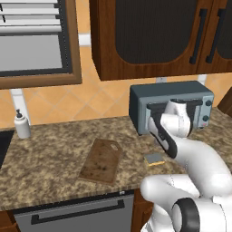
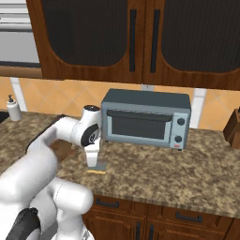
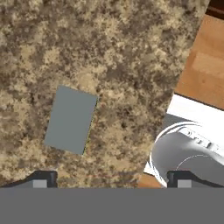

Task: Pick up the sponge from the counter and clean the cutting board by briefly scrubbing or pressing down on the cutting board. Once finished, release the sponge.

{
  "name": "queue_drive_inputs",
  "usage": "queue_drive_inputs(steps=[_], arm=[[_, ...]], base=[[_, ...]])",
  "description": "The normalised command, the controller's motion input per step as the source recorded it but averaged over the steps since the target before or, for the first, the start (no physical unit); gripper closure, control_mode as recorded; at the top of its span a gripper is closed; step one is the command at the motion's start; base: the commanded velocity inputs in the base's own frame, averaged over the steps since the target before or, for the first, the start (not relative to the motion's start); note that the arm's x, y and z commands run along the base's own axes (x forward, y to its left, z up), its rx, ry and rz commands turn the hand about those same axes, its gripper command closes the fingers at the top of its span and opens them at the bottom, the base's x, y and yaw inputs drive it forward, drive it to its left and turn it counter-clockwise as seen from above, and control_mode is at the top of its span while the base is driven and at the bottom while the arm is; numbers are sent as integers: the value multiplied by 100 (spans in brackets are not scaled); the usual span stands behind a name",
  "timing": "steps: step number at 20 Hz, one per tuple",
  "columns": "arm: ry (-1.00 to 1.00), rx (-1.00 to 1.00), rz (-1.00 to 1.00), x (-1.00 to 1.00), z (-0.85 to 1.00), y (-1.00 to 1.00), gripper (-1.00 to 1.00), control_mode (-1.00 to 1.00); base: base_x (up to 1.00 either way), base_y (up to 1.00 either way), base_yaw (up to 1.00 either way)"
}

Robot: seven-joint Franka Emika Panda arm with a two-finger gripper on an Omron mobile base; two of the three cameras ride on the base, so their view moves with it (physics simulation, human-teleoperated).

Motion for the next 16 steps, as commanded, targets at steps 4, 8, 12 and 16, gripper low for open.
queue_drive_inputs(steps=[4, 8, 12, 16], arm=[[-34, 23, 28, -46, 100, 0, -100, -100], [-43, 29, 25, -21, 98, 2, -100, -100], [-28, 24, 25, -8, 90, 1, -100, -100], [-15, 35, 23, -6, 82, 0, -100, -100]], base=[[0, 0, 0], [0, 0, 0], [0, 0, 0], [0, 0, 0]])
